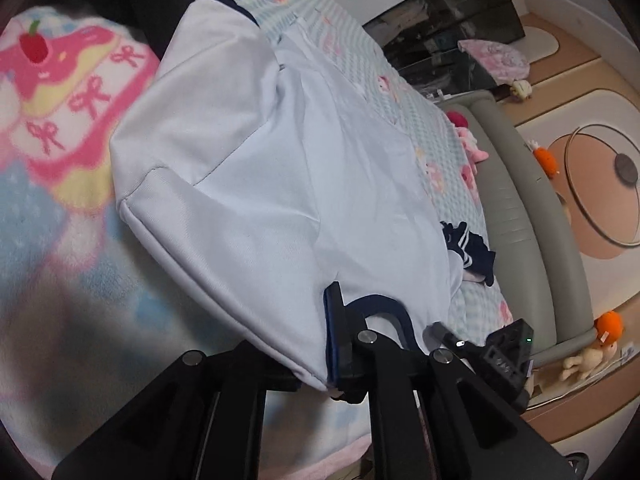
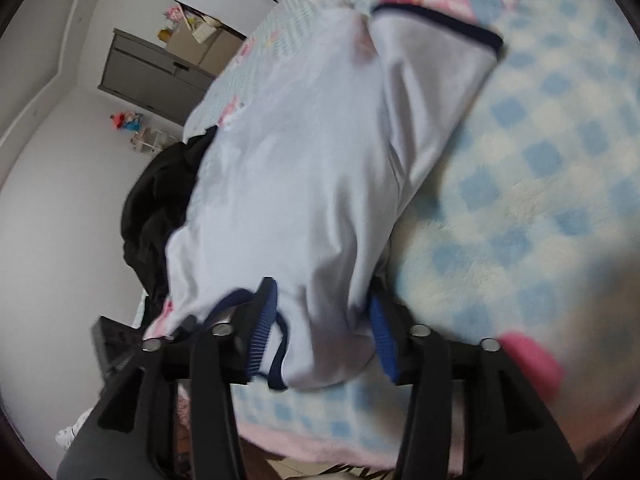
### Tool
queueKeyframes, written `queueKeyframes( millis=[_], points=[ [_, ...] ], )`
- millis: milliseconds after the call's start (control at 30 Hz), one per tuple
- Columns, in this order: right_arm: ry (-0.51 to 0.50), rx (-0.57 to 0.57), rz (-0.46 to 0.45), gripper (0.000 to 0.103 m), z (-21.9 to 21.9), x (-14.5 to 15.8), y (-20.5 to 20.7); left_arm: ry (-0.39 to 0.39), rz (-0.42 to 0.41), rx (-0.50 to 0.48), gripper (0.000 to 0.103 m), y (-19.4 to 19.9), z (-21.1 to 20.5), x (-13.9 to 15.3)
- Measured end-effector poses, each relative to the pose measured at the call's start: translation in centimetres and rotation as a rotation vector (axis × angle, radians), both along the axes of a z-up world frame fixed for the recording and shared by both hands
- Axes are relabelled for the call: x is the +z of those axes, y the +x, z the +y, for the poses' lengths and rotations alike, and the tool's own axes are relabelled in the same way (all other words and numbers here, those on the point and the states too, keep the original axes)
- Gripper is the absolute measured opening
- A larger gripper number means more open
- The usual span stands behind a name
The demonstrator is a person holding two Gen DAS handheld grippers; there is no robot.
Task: Fold clothes
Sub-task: 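Open both grippers and release the folded shirt hem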
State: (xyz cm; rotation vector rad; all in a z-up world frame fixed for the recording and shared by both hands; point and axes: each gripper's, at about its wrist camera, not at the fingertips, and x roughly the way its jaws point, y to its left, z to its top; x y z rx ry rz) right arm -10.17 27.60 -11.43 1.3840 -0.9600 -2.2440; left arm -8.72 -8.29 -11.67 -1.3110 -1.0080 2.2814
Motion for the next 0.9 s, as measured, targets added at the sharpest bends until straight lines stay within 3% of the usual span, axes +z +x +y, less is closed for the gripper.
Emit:
queueKeyframes(
  millis=[67, 100, 200, 300, 433, 567, 667, 733, 800, 900],
  points=[
    [0.105, 0.034, -0.021, 0.022, -1.0, -0.2, -0.2, -0.061, -0.014, -0.024, 0.006, 0.1, 0.9, 0.0],
    [0.142, 0.049, 0.011, 0.016, -1.4, 0.7, 0.2, -0.086, -0.011, -0.033, 0.005, 0.2, 1.3, 0.3],
    [0.202, 0.069, 0.089, 0.007, -2.1, 3.2, 1.7, -0.13, 0.023, -0.04, 0.004, 1.1, 1.7, 1.7],
    [0.247, 0.062, 0.133, 0.006, -2.0, 5.0, 3.2, -0.144, 0.048, -0.036, 0.003, 2.1, 1.5, 2.8],
    [0.228, 0.033, 0.165, 0.006, -1.0, 6.6, 5.1, -0.114, 0.058, -0.031, 0.003, 3.9, 0.7, 3.5],
    [0.242, 0.035, 0.125, 0.006, -1.0, 5.4, 4.7, -0.111, -0.008, -0.029, 0.003, 4.4, 0.0, 2.6],
    [0.301, 0.07, 0.011, 0.007, -1.6, 2.8, 4.1, -0.109, -0.064, -0.025, 0.006, 4.7, -0.6, 1.7],
    [0.288, 0.065, -0.007, 0.009, -1.4, 2.6, 4.3, -0.108, -0.101, -0.023, 0.017, 4.9, -0.9, 1.2],
    [0.298, 0.041, 0.017, 0.019, -0.8, 3.8, 4.9, -0.119, -0.123, -0.009, 0.032, 5.3, -1.4, 1.1],
    [0.368, -0.03, 0.067, 0.021, 0.5, 6.3, 6.4, -0.238, -0.055, 0.085, 0.036, 7.2, -2.0, 3.6]
  ],
)
